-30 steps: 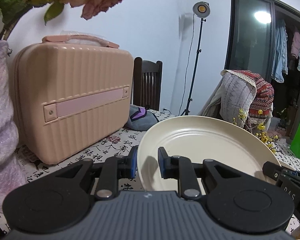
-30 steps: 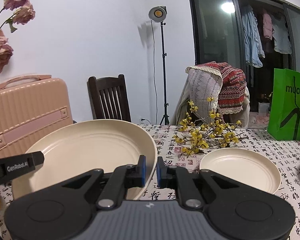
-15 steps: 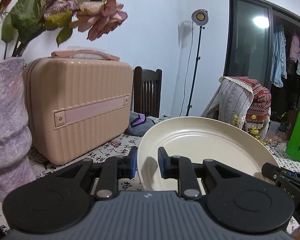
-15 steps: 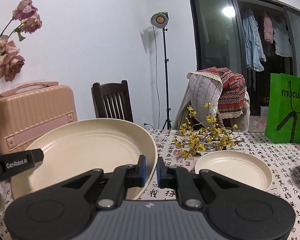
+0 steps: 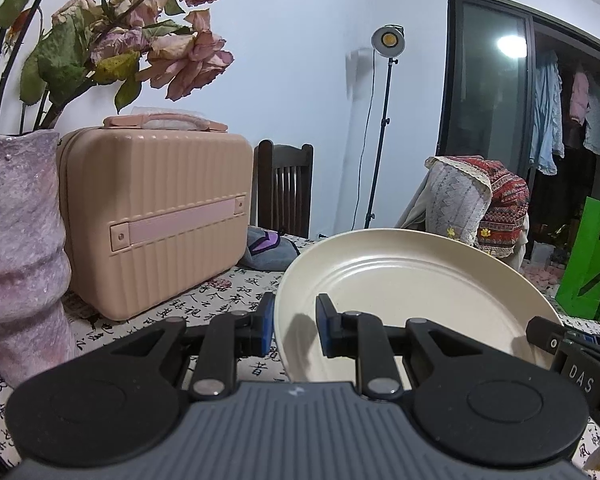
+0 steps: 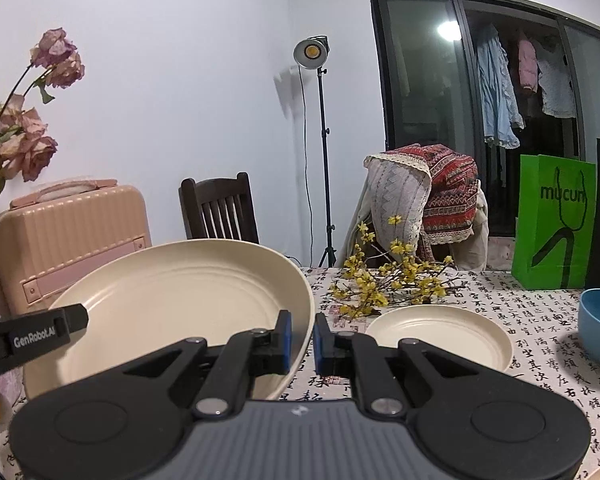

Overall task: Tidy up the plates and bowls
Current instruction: 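Carry the held cream plates toward the blue bowls with both grippers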

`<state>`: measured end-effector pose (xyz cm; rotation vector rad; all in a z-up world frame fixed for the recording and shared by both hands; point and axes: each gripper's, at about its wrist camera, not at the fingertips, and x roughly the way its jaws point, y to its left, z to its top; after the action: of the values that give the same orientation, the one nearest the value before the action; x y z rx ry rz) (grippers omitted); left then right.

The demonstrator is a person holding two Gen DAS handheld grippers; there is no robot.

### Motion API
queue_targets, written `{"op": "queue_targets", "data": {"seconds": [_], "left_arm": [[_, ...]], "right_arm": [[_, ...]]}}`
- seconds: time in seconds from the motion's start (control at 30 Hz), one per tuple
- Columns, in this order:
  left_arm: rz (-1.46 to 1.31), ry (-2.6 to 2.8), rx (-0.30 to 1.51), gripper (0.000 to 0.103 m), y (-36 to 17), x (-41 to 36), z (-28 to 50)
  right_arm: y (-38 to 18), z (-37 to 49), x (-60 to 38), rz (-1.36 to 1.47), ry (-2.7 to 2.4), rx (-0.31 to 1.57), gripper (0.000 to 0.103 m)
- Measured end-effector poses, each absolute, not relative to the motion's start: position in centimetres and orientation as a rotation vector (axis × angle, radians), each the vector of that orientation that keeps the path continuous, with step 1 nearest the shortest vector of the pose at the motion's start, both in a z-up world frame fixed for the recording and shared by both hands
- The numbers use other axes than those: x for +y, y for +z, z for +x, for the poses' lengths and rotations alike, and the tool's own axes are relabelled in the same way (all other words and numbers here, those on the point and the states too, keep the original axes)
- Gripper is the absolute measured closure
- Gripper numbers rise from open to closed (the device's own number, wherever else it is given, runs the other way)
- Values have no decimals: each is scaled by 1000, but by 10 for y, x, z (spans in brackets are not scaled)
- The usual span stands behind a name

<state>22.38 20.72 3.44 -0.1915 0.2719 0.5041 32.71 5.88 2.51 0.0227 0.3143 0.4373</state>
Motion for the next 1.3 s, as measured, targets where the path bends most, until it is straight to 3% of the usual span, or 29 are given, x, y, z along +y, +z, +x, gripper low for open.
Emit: {"op": "queue_targets", "data": {"seconds": [1.3], "left_arm": [[-204, 437, 261, 81, 25, 149, 167]], "right_arm": [[7, 261, -10, 55, 392, 301, 92]]}}
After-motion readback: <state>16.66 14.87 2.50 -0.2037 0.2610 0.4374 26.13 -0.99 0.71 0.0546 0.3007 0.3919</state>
